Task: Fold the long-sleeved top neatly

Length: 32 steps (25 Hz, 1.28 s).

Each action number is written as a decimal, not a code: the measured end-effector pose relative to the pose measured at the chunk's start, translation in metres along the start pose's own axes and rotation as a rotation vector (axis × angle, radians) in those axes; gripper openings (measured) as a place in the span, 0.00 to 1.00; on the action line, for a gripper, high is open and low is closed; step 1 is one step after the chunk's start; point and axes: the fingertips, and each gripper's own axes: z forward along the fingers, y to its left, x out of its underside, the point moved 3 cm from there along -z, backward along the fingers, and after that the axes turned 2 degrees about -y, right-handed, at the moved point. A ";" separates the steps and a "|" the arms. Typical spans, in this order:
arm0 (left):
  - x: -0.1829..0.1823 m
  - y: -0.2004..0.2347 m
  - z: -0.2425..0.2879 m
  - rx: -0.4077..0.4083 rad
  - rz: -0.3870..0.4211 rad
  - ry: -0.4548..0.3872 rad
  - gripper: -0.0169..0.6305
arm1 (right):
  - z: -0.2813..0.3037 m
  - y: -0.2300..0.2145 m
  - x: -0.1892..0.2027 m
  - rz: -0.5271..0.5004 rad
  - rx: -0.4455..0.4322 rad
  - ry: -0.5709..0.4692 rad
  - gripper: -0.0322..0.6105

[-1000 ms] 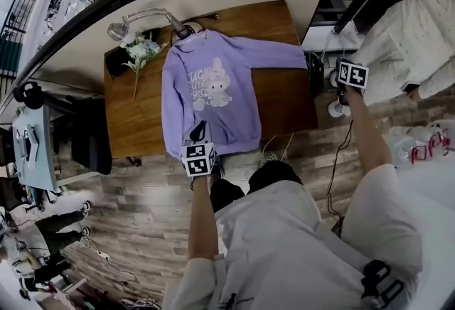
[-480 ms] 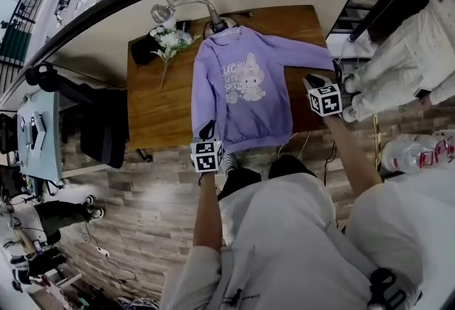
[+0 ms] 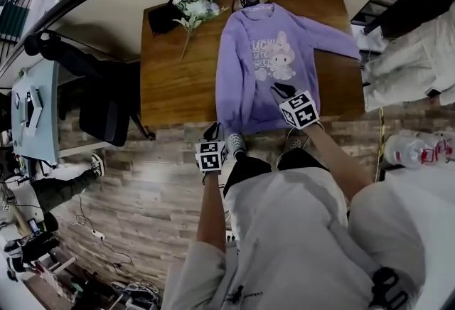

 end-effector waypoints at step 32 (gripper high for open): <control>-0.009 0.065 -0.024 -0.149 -0.027 -0.083 0.08 | -0.021 0.074 0.053 -0.145 -0.157 0.069 0.14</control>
